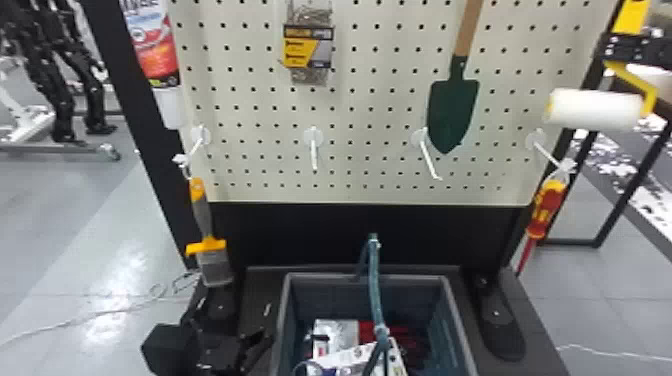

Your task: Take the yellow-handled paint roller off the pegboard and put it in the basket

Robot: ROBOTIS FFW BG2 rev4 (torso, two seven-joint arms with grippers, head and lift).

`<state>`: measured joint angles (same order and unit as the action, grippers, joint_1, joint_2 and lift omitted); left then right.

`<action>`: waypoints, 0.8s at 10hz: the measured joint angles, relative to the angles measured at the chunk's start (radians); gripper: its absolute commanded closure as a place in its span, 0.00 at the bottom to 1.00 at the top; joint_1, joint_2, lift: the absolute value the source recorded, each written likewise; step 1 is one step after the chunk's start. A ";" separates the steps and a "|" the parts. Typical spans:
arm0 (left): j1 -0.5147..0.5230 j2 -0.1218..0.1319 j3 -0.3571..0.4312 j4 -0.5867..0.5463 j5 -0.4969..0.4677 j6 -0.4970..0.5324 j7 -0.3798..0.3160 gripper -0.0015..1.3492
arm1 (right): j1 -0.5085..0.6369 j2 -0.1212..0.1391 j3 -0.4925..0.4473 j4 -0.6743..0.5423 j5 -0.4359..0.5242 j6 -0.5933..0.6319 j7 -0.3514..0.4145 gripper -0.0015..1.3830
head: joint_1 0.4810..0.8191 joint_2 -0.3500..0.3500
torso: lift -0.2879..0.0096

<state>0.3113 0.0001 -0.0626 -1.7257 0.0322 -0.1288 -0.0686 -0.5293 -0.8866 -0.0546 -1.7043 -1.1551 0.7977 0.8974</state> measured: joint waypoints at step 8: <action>0.003 0.000 0.003 0.000 -0.002 -0.002 0.000 0.11 | 0.009 0.000 -0.043 -0.029 0.000 0.000 -0.004 0.91 | 0.20 0.50 | 0.63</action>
<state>0.3139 0.0001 -0.0594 -1.7257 0.0306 -0.1304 -0.0689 -0.5206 -0.8867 -0.0980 -1.7337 -1.1555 0.7977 0.8929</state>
